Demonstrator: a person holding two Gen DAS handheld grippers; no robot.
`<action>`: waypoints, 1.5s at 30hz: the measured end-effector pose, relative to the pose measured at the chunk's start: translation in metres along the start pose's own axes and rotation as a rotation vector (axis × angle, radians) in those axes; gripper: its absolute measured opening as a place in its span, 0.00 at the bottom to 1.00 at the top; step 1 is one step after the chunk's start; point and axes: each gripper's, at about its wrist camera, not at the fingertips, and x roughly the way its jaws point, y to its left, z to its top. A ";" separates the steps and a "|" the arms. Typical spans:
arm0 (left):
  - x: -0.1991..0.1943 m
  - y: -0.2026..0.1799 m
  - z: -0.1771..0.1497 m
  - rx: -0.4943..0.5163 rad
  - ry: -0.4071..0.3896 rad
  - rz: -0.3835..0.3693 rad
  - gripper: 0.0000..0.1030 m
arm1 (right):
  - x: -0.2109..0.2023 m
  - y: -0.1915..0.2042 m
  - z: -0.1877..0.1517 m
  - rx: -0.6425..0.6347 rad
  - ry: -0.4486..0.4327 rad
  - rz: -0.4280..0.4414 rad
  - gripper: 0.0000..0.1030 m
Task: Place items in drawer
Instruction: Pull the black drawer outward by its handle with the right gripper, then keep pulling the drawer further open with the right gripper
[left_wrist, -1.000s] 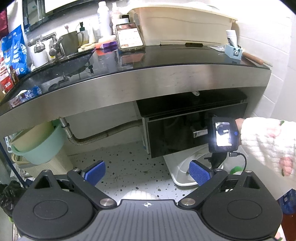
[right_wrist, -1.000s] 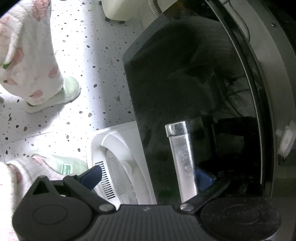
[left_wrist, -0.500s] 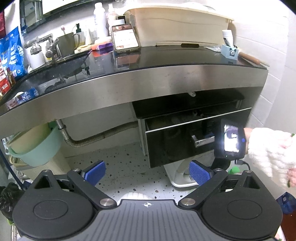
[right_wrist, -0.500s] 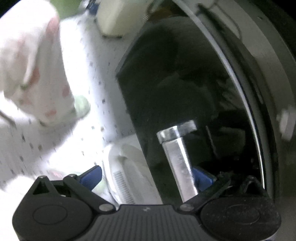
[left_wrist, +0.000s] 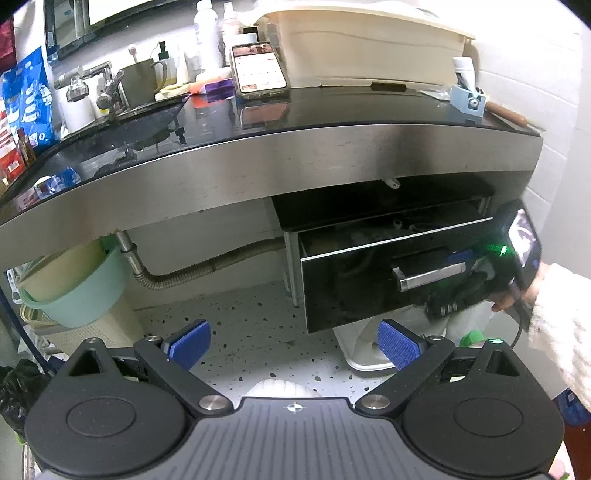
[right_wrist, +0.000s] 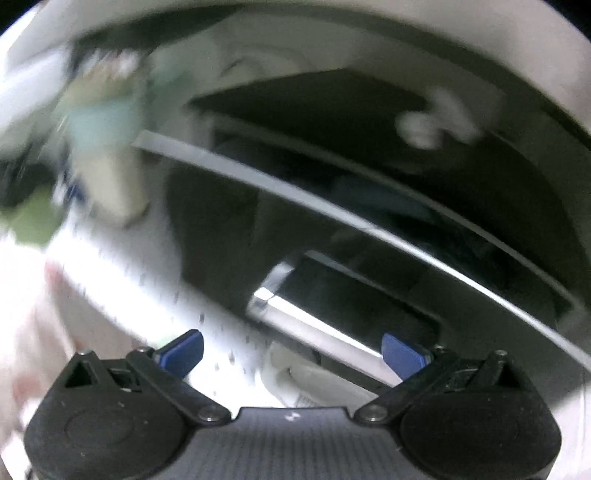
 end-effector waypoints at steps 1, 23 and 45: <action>0.000 0.000 0.000 -0.001 0.001 -0.002 0.95 | -0.002 -0.006 0.001 0.061 -0.012 -0.017 1.00; 0.002 0.000 -0.001 0.005 0.016 -0.001 0.95 | 0.052 -0.033 0.014 0.353 0.035 -0.154 0.95; -0.003 0.000 0.002 0.000 -0.002 -0.017 0.95 | 0.052 -0.020 0.000 0.355 0.006 -0.182 0.99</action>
